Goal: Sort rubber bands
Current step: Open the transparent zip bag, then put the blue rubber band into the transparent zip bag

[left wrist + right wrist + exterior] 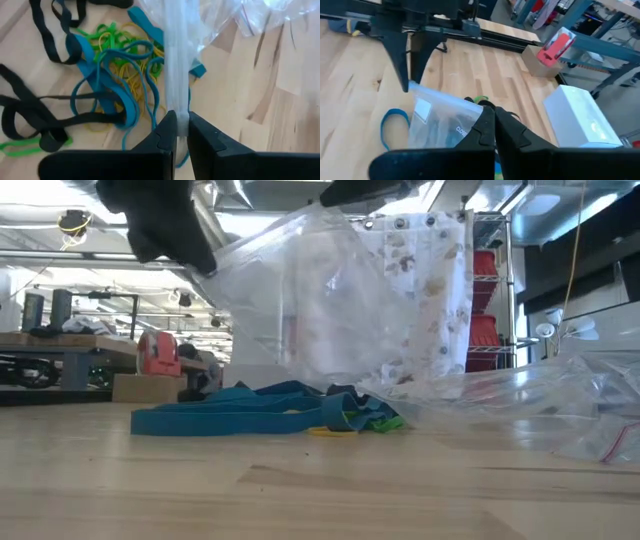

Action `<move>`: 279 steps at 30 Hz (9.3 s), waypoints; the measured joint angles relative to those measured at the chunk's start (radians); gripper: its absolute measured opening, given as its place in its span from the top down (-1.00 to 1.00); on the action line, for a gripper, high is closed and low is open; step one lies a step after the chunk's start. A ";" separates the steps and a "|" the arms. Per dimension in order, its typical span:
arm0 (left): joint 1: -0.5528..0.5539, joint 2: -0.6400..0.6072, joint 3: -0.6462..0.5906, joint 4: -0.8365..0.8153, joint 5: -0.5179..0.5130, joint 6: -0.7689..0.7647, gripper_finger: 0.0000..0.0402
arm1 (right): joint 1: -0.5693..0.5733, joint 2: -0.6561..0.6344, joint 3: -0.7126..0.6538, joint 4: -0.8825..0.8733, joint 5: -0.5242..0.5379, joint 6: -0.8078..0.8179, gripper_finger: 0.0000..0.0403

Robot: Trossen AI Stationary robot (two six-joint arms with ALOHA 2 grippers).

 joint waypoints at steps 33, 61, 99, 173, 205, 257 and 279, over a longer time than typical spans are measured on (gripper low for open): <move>0.032 -0.051 -0.003 0.073 0.145 0.118 0.48 | 0.000 0.001 -0.132 0.135 -0.197 0.023 1.00; 0.127 -0.020 -0.002 0.247 0.036 0.479 0.46 | 0.022 0.001 -0.132 0.135 -0.231 -0.005 1.00; 0.154 0.100 -0.002 0.326 0.014 0.410 0.48 | 0.020 0.002 -0.132 0.180 -0.351 -0.119 1.00; 0.130 -0.004 -0.002 0.167 -0.484 0.282 0.99 | 0.017 0.315 0.211 -0.029 -0.242 0.004 0.99; -0.185 0.062 -0.099 -0.106 -0.489 -0.447 1.00 | -0.007 0.612 0.209 0.385 -0.253 0.056 0.99; -0.162 0.065 -0.100 -0.277 -0.498 -0.777 1.00 | -0.012 0.385 0.209 -0.202 -0.354 0.038 0.25; -0.160 0.066 -0.101 -0.109 -0.497 -0.578 1.00 | -0.012 0.549 0.125 0.075 -0.421 -0.056 0.21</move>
